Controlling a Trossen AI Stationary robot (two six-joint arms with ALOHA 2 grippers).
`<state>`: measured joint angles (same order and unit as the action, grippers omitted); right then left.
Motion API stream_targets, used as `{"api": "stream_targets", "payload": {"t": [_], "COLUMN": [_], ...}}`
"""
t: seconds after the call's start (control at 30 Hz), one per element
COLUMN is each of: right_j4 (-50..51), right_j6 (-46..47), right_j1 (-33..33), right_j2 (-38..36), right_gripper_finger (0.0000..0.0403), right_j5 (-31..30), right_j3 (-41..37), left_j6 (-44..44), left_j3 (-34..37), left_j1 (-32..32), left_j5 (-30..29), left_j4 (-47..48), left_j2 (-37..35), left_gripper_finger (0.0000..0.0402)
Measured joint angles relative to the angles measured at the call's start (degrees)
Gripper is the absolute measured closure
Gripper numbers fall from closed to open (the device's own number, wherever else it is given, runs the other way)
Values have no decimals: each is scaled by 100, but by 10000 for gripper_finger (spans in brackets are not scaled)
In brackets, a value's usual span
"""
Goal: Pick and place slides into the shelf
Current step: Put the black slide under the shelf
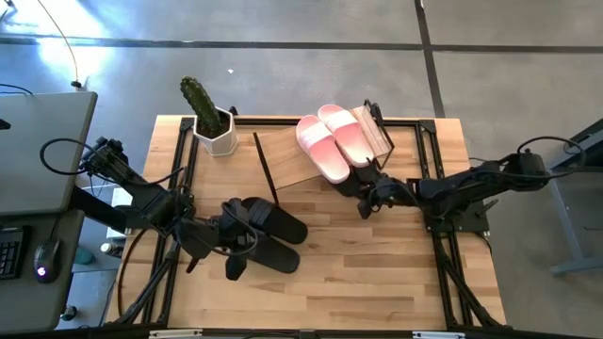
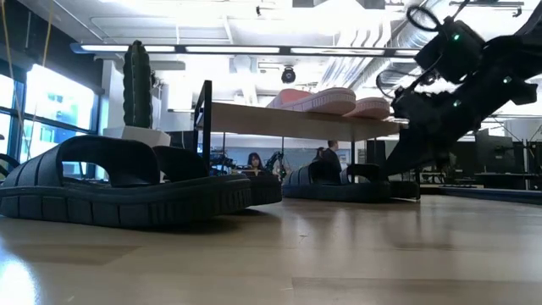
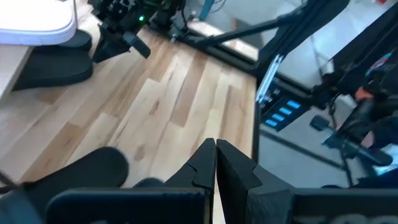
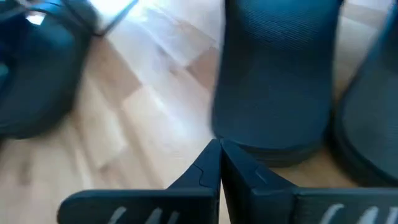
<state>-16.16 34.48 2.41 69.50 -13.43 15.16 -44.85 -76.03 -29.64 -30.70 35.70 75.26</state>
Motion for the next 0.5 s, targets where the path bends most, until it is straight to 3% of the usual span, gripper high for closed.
{"api": "stream_targets", "payload": {"t": [0.17,0.3,0.5], "right_j4": [20,27,82], "right_j6": [-93,-252,-354], "right_j1": [-248,-472,-866], "right_j2": [-479,-1015,-1838], "right_gripper_finger": [403,403,403], "right_j5": [71,596,876], "right_j3": [0,4,4], "left_j6": [-317,-787,-18], "left_j3": [0,0,-4], "left_j1": [0,1,-7], "left_j5": [0,58,946], "left_j4": [-289,-868,-3011], "left_j2": [0,82,307], "left_gripper_finger": [399,399,399]}}
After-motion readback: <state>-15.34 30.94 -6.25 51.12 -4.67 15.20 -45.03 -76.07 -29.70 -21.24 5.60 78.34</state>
